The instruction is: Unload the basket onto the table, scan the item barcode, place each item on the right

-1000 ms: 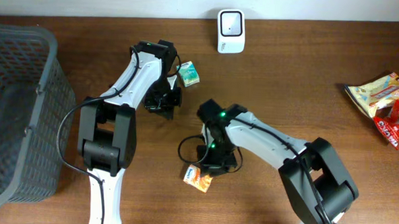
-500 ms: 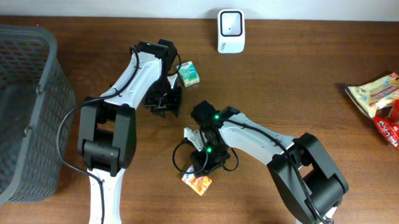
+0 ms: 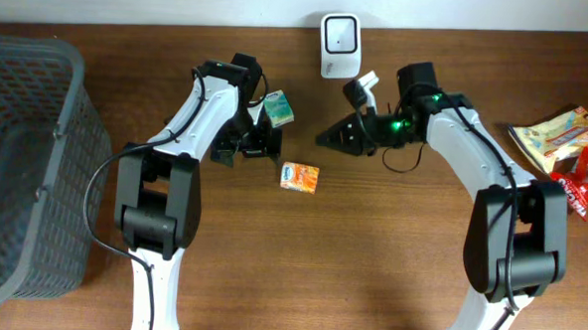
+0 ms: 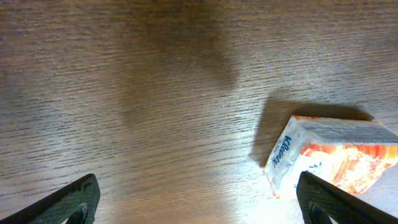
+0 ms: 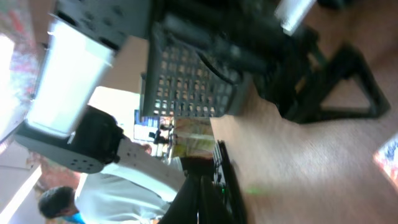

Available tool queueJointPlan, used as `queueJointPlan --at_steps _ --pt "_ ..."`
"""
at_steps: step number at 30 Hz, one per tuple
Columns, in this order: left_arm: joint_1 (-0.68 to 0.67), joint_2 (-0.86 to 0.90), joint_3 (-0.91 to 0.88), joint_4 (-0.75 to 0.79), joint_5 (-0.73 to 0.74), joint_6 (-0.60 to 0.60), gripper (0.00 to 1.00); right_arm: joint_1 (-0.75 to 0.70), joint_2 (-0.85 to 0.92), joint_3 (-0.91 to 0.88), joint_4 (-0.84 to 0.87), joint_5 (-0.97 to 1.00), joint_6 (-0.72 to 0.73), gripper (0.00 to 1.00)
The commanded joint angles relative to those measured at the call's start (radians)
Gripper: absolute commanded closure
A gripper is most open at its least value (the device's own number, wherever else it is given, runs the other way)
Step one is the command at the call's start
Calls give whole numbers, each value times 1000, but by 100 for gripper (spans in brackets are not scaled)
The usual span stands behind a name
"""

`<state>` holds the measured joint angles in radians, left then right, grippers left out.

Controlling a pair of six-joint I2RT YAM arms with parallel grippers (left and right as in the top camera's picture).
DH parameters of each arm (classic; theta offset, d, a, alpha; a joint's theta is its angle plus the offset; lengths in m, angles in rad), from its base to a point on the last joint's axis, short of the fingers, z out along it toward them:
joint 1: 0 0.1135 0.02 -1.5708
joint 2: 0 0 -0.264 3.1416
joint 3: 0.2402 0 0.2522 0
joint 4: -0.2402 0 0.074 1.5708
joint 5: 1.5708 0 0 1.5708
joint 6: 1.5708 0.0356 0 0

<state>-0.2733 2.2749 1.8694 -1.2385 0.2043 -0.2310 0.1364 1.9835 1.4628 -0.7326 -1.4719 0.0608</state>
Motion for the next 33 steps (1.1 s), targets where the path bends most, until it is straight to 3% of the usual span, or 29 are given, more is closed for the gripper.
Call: queueJointPlan --at_steps 1,2,3,6,8,10,13,14,16,19,21,24,28,29,30,31,33 --pt "1 1 16 12 -3 1 1 -34 0 14 21 63 53 80" --pt "1 1 16 12 -3 1 1 -31 0 14 2 301 53 47" --pt "1 1 16 14 -3 1 1 -6 0 14 -29 597 52 37" --pt "1 1 16 15 -3 1 1 109 0 14 -11 856 -30 27" --pt "1 1 16 19 8 1 1 153 0 14 19 957 19 19" --pt "-15 1 12 31 19 1 1 130 0 14 37 1054 162 19" --pt "-32 2 -45 70 -38 -94 4 79 0 14 11 1054 162 19" --pt "-31 3 -58 89 -37 -94 12 72 0 14 -3 1054 162 19" --pt "-32 3 -97 125 -37 -130 38 64 0 14 -26 1054 162 19" --pt "-41 3 -172 210 -7 -167 46 64 0 14 -31 1054 162 19" --pt "-66 3 -183 248 94 -53 57 64 0 14 -33 1054 161 19" --pt "-124 3 -183 222 152 193 54 64 0 14 -34 1055 127 19" --pt "-170 3 -183 141 212 443 51 64 0 14 -33 1063 85 19" --pt "-171 3 -183 137 246 459 50 64 0 14 -33 1063 85 19" --pt "-171 3 -180 138 235 457 51 64 0 14 -35 1061 55 19" --pt "-160 3 -170 138 155 417 60 66 0 14 -37 1044 -6 20" --pt "-110 3 -135 139 -12 171 61 77 0 14 -29 957 -156 20"
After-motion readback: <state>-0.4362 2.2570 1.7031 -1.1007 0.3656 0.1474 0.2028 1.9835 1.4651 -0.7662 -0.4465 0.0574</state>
